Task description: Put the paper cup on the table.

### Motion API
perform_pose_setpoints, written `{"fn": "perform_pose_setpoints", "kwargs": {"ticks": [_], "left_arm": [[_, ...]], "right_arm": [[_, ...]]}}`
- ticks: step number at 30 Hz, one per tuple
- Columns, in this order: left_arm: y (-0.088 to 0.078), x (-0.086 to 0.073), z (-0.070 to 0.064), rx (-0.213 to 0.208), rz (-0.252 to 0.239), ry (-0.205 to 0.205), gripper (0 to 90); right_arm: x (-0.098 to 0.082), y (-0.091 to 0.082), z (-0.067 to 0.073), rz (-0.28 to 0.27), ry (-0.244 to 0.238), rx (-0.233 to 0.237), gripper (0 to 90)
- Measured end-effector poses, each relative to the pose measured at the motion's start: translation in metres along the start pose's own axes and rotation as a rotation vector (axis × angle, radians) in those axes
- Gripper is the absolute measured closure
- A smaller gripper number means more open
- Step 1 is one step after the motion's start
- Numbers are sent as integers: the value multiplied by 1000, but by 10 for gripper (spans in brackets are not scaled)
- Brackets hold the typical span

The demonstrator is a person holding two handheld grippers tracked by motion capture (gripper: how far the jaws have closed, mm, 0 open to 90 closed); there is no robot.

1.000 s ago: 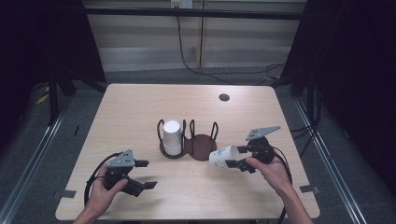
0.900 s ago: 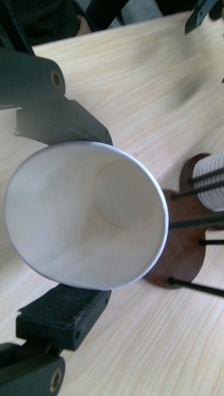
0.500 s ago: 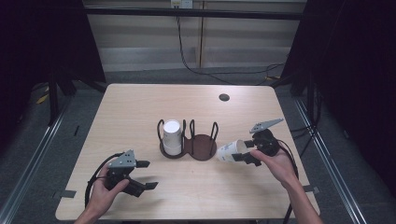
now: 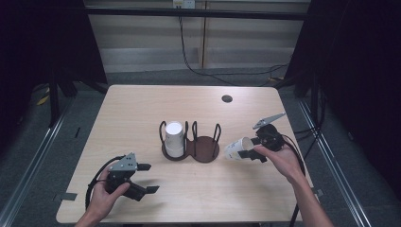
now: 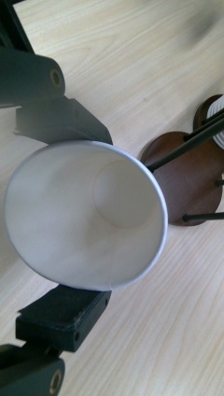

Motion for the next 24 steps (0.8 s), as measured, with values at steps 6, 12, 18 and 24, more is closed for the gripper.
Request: {"fn": "perform_pose_setpoints", "kwargs": {"ticks": [6,12,18,24], "left_arm": [[0,1,0,-5,-3,0,161],[0,0,1,1,5,1,162],[0,-1,3,3,2,-11,162],[2,-4,2,4,21,-1,161]], "right_arm": [[3,2,-6,35,8,-11,264],[6,3,-14,81,-2,-52,259],[7,9,-20,133,-22,-83,256],[8,10,-25,179,-32,-109,254]]}}
Point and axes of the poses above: each handheld gripper's, and its own axes: y roughly forward along the jaws, x roughly out of its top, z roughly to its left, the point moved 10 cm from there along y, roughly forward along the jaws, and after that the axes turned 13 degrees about -z, right-handed, at the moved point
